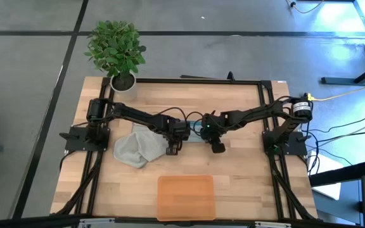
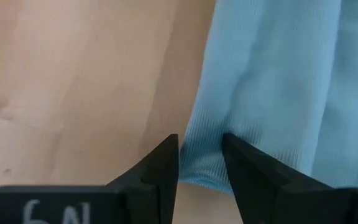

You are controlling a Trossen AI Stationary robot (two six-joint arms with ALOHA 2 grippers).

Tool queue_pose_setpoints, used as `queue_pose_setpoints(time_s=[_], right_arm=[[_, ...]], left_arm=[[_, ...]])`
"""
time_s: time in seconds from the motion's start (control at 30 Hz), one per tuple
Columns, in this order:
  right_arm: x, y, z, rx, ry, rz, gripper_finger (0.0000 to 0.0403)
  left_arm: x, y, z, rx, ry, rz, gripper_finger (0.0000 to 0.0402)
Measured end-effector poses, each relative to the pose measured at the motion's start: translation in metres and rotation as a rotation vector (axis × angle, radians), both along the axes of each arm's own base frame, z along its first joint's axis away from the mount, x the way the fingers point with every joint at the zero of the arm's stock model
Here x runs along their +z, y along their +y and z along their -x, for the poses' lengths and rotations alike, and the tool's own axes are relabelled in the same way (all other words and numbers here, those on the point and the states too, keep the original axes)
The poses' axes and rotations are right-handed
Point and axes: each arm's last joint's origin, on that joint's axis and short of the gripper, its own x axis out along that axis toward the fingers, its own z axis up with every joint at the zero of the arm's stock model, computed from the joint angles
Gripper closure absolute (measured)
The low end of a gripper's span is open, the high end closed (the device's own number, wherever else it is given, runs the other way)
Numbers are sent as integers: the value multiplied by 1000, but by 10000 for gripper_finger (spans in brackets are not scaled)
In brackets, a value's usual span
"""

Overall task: Roll microfiber towels into tight, uniform cylinder then place into a basket
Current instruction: Roll the blue towel

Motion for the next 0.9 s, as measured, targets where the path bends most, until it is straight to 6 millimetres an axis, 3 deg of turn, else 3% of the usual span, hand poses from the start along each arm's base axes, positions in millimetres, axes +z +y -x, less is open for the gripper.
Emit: queue_pose_setpoints(time_s=[0.13,0.33,0.5,0.9], right_arm=[[-1,-1,0,-10,4,19,304],[-1,-1,1,-21,12,23,391],[-2,-1,1,-47,18,-43,395],[8,-20,2,-39,30,-416,401]], left_arm=[[0,1,0,12,-1,37,401],[0,5,0,28,-2,53,402],[2,12,1,39,-8,124,401],[15,32,5,14,7,388,401]])
